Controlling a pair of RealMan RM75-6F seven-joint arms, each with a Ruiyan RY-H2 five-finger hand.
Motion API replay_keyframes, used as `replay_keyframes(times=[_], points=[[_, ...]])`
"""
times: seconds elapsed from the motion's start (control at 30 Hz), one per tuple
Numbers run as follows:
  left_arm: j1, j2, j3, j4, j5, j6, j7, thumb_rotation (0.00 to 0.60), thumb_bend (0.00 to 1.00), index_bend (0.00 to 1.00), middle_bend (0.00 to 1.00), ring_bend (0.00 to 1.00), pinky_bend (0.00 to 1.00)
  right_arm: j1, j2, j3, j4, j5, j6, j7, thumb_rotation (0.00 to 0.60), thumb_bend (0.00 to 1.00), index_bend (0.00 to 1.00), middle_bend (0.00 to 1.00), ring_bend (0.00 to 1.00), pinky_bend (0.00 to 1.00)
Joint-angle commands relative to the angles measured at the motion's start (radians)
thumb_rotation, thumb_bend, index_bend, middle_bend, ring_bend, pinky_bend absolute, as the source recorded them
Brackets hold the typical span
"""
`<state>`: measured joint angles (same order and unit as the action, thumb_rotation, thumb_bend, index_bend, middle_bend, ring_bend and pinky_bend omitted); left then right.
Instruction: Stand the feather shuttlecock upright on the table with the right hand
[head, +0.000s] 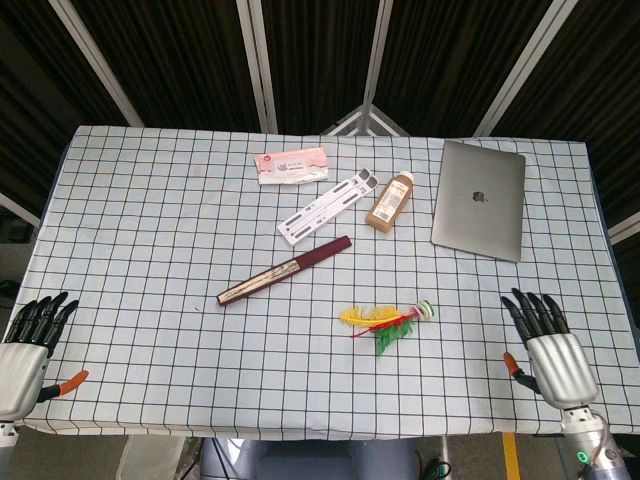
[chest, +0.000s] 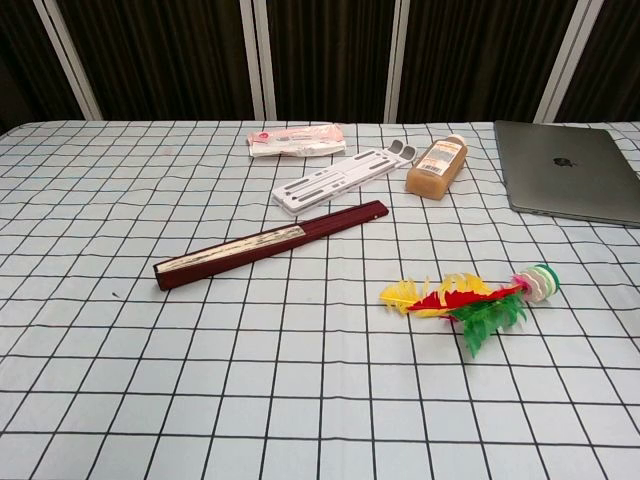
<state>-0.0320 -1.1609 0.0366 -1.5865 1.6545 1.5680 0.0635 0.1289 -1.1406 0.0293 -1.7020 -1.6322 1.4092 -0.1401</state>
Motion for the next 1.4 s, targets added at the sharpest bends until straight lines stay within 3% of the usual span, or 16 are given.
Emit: replay_keyframes(times=[0.03, 0.17, 0.4, 0.77, 1.0, 1.4], points=[[-0.001, 0.0, 0.0, 0.0, -0.003, -0.003, 0.0, 0.6, 0.0, 0.0, 0.0, 0.0, 0.0, 0.066, -0.045, 0.019, -0.061, -0.011, -0.077, 0.012, 0.6, 0.41, 0.28, 0.09, 0.0, 0.0], [-0.001, 0.003, 0.001, -0.001, -0.002, -0.004, -0.006, 0.6, 0.0, 0.0, 0.0, 0.0, 0.0, 0.137, -0.141, 0.046, -0.086, 0.036, -0.184, -0.024, 0.6, 0.41, 0.35, 0.14, 0.0, 0.0], [-0.002, 0.008, 0.0, -0.004, -0.008, -0.008, -0.021, 0.6, 0.0, 0.0, 0.0, 0.0, 0.0, 0.221, -0.339, 0.084, -0.028, 0.157, -0.302, -0.129, 0.6, 0.41, 0.37, 0.16, 0.0, 0.0], [-0.005, 0.015, 0.002, -0.013, -0.012, -0.016, -0.033, 0.6, 0.0, 0.0, 0.0, 0.0, 0.0, 0.281, -0.539, 0.116, 0.084, 0.264, -0.333, -0.213, 0.6, 0.41, 0.43, 0.18, 0.0, 0.0], [-0.006, 0.019, 0.003, -0.014, -0.011, -0.018, -0.044, 0.6, 0.0, 0.0, 0.0, 0.0, 0.0, 0.291, -0.585, 0.124, 0.126, 0.298, -0.317, -0.219, 0.6, 0.42, 0.49, 0.21, 0.0, 0.0], [-0.006, 0.017, 0.003, -0.015, -0.011, -0.019, -0.039, 0.6, 0.0, 0.0, 0.0, 0.0, 0.0, 0.292, -0.578, 0.104, 0.131, 0.298, -0.297, -0.179, 0.6, 0.56, 0.65, 0.29, 0.0, 0.0]])
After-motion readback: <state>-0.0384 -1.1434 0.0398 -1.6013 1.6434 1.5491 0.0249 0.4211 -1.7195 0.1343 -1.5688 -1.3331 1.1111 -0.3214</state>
